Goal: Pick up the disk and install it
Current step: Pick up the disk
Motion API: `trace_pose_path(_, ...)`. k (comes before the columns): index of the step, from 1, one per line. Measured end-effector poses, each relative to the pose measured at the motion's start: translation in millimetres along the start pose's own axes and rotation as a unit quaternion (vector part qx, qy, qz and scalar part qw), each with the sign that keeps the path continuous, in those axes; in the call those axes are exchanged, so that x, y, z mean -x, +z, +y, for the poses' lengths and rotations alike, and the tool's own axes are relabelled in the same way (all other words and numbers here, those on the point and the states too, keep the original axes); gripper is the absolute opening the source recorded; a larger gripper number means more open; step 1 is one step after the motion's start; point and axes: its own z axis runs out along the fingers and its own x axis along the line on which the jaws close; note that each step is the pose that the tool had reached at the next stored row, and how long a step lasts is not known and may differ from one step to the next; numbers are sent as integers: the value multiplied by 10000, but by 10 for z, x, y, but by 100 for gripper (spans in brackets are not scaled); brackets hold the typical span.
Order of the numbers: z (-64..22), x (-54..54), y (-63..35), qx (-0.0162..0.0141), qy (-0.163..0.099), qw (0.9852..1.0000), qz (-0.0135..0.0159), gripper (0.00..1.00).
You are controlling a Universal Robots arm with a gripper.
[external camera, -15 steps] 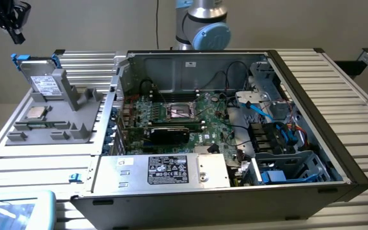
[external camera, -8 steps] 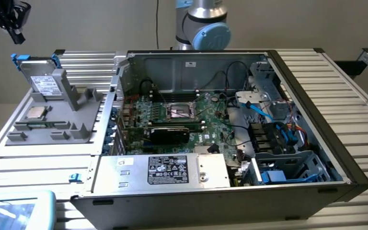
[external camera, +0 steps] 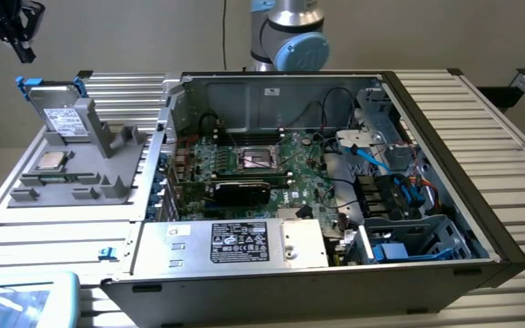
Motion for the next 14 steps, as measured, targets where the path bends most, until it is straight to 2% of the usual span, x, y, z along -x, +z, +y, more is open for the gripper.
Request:
trace_pose_path(1, 0, 0, 1, -2, -82, 10000, -8, 11)
trace_pose_path(3, 0, 0, 4, -6, -226, 9997, -54, 11)
trace_pose_path(7, -1, 0, 9, -18, -487, 9987, -172, 11)
trace_pose_path(9, -1, 1, 12, -20, -623, 9978, -217, 11)
trace_pose_path(12, 0, 0, 15, -14, -825, 9963, -256, 11)
trace_pose_path(14, 0, 1, 18, -6, -955, 9951, -263, 11)
